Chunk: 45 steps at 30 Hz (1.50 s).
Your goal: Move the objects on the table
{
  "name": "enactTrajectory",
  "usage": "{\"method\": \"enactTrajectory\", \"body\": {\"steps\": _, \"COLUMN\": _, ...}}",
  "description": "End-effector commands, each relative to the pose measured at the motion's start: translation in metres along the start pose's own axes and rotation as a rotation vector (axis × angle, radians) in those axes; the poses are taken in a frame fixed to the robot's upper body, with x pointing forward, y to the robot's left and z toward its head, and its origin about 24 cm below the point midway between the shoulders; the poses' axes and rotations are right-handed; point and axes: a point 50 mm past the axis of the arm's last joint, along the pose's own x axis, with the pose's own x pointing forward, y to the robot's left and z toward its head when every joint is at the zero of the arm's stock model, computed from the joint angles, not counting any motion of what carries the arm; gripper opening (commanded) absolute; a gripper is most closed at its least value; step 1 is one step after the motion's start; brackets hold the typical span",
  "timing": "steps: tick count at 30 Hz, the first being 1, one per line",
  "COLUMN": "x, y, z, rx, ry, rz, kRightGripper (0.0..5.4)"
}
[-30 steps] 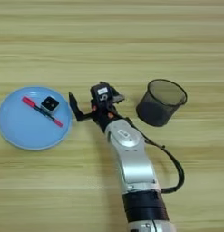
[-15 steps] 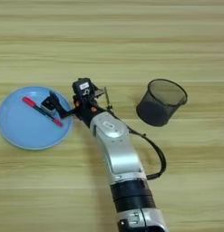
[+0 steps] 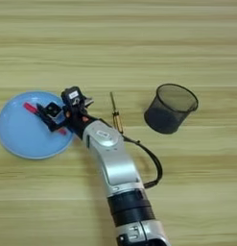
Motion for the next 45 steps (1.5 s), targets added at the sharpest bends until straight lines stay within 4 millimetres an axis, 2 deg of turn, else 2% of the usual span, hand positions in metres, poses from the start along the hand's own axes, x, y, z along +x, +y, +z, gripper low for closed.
{"method": "enactTrajectory", "body": {"steps": 1, "x": 0.007, "y": -0.002, "z": 0.019, "rx": -0.046, "ry": -0.068, "rz": 0.001, "kRightGripper": 5.38}}
{"method": "enactTrajectory", "body": {"steps": 19, "x": 0.013, "y": -0.001, "z": 0.006, "rx": -0.023, "ry": -0.024, "rz": 0.009, "kRightGripper": 5.38}}
{"method": "enactTrajectory", "body": {"steps": 25, "x": 0.013, "y": -0.002, "z": 0.004, "rx": -0.021, "ry": -0.018, "rz": 0.009, "kRightGripper": 4.73}}
{"method": "enactTrajectory", "body": {"steps": 31, "x": 0.013, "y": -0.003, "z": 0.003, "rx": -0.019, "ry": -0.017, "rz": 0.009, "kRightGripper": 3.78}}
{"method": "enactTrajectory", "body": {"steps": 41, "x": 0.013, "y": -0.003, "z": 0.005, "rx": -0.024, "ry": -0.028, "rz": 0.005, "kRightGripper": 2.55}}
{"method": "enactTrajectory", "body": {"steps": 45, "x": 0.013, "y": -0.003, "z": 0.006, "rx": -0.026, "ry": -0.035, "rz": 0.004, "kRightGripper": 2.48}}
